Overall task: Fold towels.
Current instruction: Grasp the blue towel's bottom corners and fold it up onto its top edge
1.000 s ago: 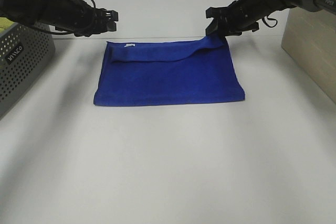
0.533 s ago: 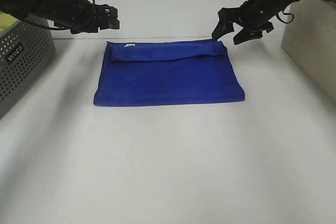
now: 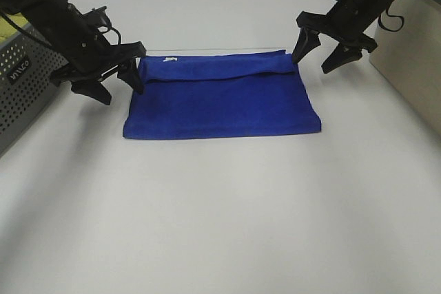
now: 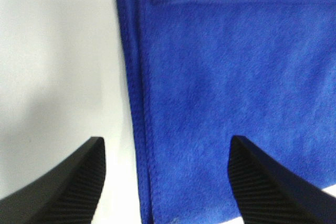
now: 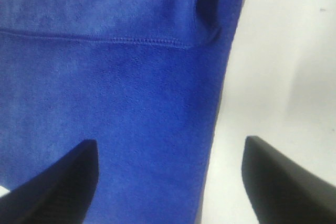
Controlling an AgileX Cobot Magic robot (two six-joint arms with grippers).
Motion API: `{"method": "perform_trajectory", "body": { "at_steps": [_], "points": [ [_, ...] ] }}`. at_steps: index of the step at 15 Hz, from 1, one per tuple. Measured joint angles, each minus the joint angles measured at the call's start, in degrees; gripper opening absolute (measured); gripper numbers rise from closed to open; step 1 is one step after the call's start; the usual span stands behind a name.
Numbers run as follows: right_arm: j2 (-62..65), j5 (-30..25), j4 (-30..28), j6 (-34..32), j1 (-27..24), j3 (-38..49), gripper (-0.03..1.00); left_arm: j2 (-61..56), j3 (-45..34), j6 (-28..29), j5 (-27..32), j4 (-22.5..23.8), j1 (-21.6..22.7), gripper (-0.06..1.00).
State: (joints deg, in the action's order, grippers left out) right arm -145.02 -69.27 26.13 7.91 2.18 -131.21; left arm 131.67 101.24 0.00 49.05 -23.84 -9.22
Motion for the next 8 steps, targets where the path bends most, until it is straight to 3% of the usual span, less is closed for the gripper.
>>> {"method": "perform_trajectory", "body": {
  "at_steps": [4, 8],
  "points": [
    [6.07, -0.29, -0.86, 1.38, 0.0, 13.46, 0.72, 0.0, -0.97, 2.86, 6.19, 0.57, 0.0, 0.64],
    [6.47, -0.34, 0.06, 3.55, 0.0, 20.4, 0.72, 0.17, -7.33, 2.92, -0.11, -1.6, 0.0, 0.64]
  ]
}}
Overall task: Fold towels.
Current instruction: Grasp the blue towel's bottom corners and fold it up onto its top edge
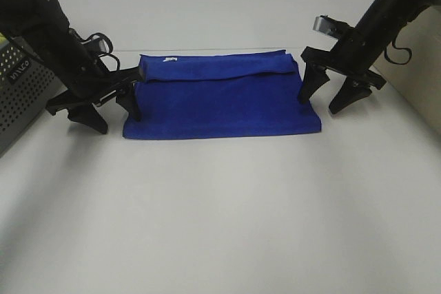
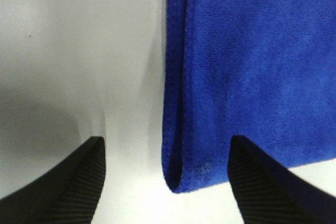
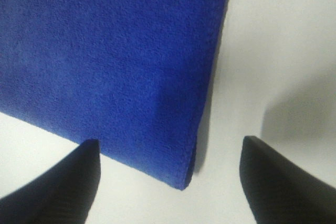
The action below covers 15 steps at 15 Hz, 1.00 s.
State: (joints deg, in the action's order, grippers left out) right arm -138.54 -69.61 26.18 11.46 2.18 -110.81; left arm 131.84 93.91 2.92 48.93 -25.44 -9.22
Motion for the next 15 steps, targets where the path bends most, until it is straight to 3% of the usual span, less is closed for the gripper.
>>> {"method": "perform_trajectory", "body": {
  "at_steps": [4, 8, 9, 10, 11, 12, 13, 15],
  "points": [
    [-1.32, -0.11, 4.53, 1.2, 0.17, 1.49, 0.72, 0.69, -0.74, -5.67, -4.98, -7.91, -1.66, 0.64],
    [-2.41, -0.11, 5.79, 1.83, 2.92, 1.49, 0.65, 1.66, -0.57, -6.07, -5.5, -9.91, -2.81, 0.63],
    [-2.64, 0.63, 5.56, 1.55, 3.5, 1.49, 0.57, 1.72, -0.57, -6.07, -5.5, -9.51, -2.81, 0.57],
    [-3.09, 0.86, 5.39, 0.63, 3.21, 1.49, 0.36, 1.95, -0.57, -6.07, -5.1, -8.19, -2.81, 0.46],
    [-3.32, 0.86, 4.98, -0.17, 2.64, 1.49, 0.23, 2.12, -0.57, -6.07, -4.13, -6.76, -2.81, 0.22],
    [-3.32, 0.69, 4.53, -0.46, 2.01, 1.49, 0.1, 2.18, -0.57, -6.07, -2.98, -5.5, -2.81, 0.08],
    [-3.21, 0.57, 4.41, -0.57, 1.49, 1.49, 0.02, 2.18, -0.57, -6.07, -1.78, -5.1, -2.81, 0.02],
    [-2.06, 0.4, 3.27, -0.57, 1.38, 1.49, 0.02, 2.01, -0.57, -6.07, 1.03, -4.24, -2.81, 0.01]
  ]
}}
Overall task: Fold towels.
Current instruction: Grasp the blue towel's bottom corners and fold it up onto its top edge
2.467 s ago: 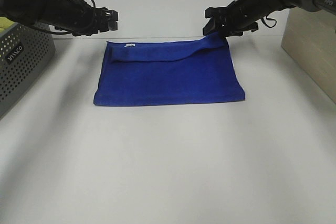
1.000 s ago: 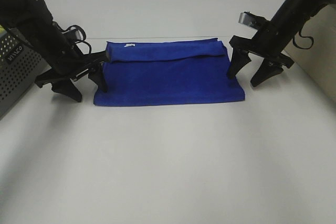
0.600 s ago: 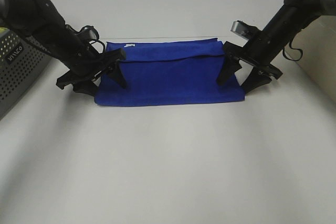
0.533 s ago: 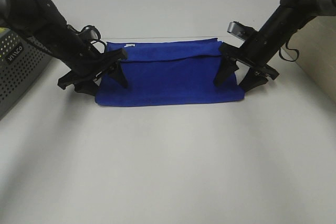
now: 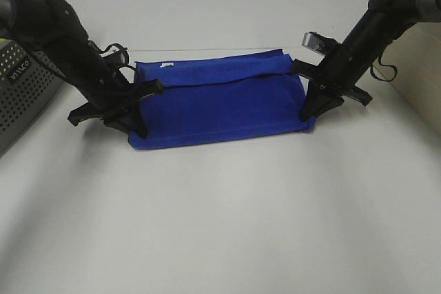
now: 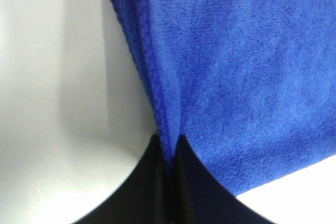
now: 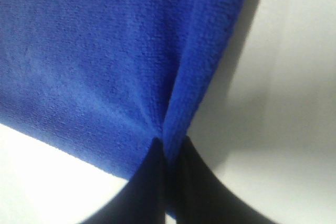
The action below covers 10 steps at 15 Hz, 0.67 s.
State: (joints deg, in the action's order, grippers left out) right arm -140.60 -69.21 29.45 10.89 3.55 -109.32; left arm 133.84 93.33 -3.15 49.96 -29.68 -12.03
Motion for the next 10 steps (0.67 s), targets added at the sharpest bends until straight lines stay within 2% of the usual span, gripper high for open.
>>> {"method": "perform_trajectory", "body": {
  "at_steps": [2, 4, 7, 10],
  "points": [
    [2.06, 0.0, -0.29, -1.26, 0.0, 0.8, 0.02, -1.2, -0.57, 0.86, 1.72, 2.06, 0.0, 0.01],
    [5.21, 0.0, -0.34, -1.43, 0.0, 5.96, 0.02, -4.35, -4.13, 1.32, 2.41, 2.52, 0.0, 0.01],
    [13.12, 0.29, -0.29, -1.26, 0.74, 20.8, 0.02, -11.06, -15.07, 1.38, 2.06, 2.41, -0.4, 0.01],
    [20.51, 6.47, -0.23, -1.03, 3.27, 37.47, 0.02, -18.56, -24.01, 1.49, 0.57, 2.23, -0.46, 0.01]
  ]
}}
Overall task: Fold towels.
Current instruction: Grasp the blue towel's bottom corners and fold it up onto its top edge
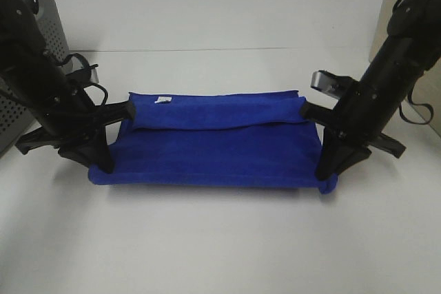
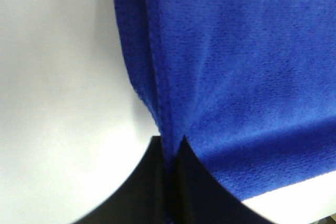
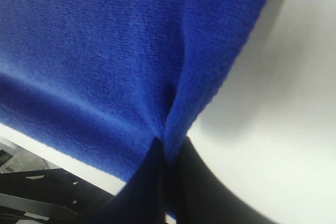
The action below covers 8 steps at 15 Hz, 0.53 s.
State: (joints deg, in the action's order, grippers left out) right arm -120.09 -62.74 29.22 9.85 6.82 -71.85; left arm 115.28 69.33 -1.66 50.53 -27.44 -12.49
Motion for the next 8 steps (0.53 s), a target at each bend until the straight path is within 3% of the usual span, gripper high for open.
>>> {"method": "perform_trajectory", "body": {
  "at_steps": [4, 8],
  "points": [
    [2.06, 3.04, 0.0, 0.17, 1.38, 4.87, 0.02, -3.09, -3.38, 0.0, -0.86, -1.6, 0.0, 0.01],
    [2.64, 2.98, -0.4, 0.11, 1.38, -7.22, 0.02, -3.09, 2.41, 0.0, -2.35, -1.89, 0.23, 0.01]
  ]
}}
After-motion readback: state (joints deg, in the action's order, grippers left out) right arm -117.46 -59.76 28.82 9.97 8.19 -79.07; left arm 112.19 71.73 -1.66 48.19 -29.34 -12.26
